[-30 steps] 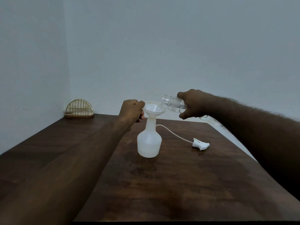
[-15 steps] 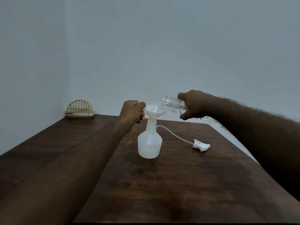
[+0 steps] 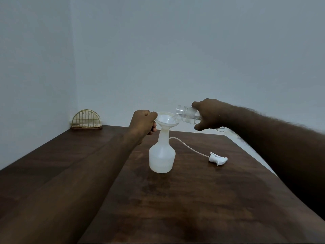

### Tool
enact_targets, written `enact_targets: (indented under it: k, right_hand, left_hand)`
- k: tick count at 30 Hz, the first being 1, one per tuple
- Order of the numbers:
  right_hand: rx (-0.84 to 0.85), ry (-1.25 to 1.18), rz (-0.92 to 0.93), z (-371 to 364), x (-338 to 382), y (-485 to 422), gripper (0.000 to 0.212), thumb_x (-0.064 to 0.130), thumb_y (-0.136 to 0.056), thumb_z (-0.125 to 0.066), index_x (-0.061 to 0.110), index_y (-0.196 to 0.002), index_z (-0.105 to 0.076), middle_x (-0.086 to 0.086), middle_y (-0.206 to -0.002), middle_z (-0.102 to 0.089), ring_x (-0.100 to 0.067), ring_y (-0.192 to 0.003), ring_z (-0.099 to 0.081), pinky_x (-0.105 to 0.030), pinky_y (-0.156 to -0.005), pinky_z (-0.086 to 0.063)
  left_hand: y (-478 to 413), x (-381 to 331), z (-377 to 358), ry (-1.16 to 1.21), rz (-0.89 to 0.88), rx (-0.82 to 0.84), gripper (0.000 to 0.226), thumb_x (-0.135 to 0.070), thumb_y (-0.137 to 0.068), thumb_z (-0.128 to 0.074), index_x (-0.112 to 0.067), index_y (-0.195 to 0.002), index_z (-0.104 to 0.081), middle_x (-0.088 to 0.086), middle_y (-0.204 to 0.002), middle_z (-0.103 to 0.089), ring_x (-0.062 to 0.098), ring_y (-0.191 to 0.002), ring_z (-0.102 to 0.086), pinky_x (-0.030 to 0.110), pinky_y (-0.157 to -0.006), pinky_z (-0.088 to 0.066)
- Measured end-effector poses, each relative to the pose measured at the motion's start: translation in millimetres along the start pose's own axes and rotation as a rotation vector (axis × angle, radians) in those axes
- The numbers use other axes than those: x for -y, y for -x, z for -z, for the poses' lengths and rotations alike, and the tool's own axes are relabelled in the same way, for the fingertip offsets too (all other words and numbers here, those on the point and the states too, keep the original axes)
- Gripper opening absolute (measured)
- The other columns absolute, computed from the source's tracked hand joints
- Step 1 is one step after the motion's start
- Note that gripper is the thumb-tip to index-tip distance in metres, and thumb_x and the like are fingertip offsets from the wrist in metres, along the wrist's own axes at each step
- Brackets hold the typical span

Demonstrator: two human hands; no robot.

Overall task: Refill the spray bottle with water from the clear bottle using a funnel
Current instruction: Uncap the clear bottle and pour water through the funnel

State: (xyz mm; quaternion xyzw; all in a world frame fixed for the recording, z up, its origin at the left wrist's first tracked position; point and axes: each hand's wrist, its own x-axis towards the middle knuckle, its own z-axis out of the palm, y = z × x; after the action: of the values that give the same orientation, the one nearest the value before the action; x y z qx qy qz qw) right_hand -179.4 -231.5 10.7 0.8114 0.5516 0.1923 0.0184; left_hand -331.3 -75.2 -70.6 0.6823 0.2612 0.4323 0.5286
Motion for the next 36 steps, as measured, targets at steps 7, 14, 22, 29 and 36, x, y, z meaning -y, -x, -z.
enact_targets:
  k: [7,14,22,29,36]
  right_hand:
    - [-0.003,0.000,0.004,-0.5,-0.5,-0.1,0.046,0.033,-0.075,-0.073,0.012,-0.110,-0.052,0.005,-0.070,-0.049,-0.024,-0.075,-0.055,-0.028,-0.058,-0.038]
    - [-0.006,0.015,0.011,-0.5,-1.1,-1.1,0.045,0.032,-0.074,-0.073,0.012,-0.109,-0.051,0.005,-0.070,-0.049,-0.024,-0.074,-0.055,-0.028,-0.058,-0.038]
    - [-0.001,0.038,0.004,-0.4,-1.1,-2.7,0.046,0.034,-0.074,-0.073,0.013,-0.108,-0.051,0.002,-0.073,-0.051,-0.024,-0.075,-0.055,-0.030,-0.061,-0.045]
    - [-0.012,0.041,0.011,-1.1,-1.5,-3.1,0.047,0.033,-0.074,-0.073,0.013,-0.110,-0.051,0.005,-0.072,-0.048,-0.025,-0.076,-0.055,-0.030,-0.062,-0.044]
    - [-0.015,0.048,0.019,-0.4,-1.3,-2.6,0.048,0.033,-0.074,-0.073,0.012,-0.112,-0.051,0.005,-0.072,-0.044,-0.025,-0.077,-0.053,-0.030,-0.062,-0.042]
  left_hand:
    - [-0.4,0.5,0.0,0.005,0.001,0.003,0.026,-0.016,-0.092,-0.054,-0.007,-0.068,-0.050,0.007,-0.056,-0.054,0.014,-0.041,-0.051,0.023,-0.044,-0.042]
    - [-1.1,1.2,-0.1,-0.005,-0.001,0.000,0.027,-0.017,-0.093,-0.053,-0.006,-0.068,-0.051,0.008,-0.056,-0.054,0.014,-0.041,-0.051,0.024,-0.045,-0.043]
    - [-1.7,1.5,-0.3,-0.002,-0.001,-0.004,0.033,-0.017,-0.093,-0.054,-0.010,-0.061,-0.045,0.007,-0.055,-0.053,0.014,-0.040,-0.050,0.023,-0.043,-0.041]
    - [-1.5,1.1,-0.9,-0.005,-0.004,-0.001,0.033,-0.017,-0.093,-0.054,-0.009,-0.062,-0.046,0.007,-0.055,-0.053,0.014,-0.040,-0.050,0.023,-0.043,-0.041]
    - [-1.5,2.0,-0.7,0.002,-0.007,0.003,0.034,-0.017,-0.092,-0.054,-0.010,-0.060,-0.044,0.007,-0.055,-0.053,0.014,-0.040,-0.050,0.024,-0.044,-0.041]
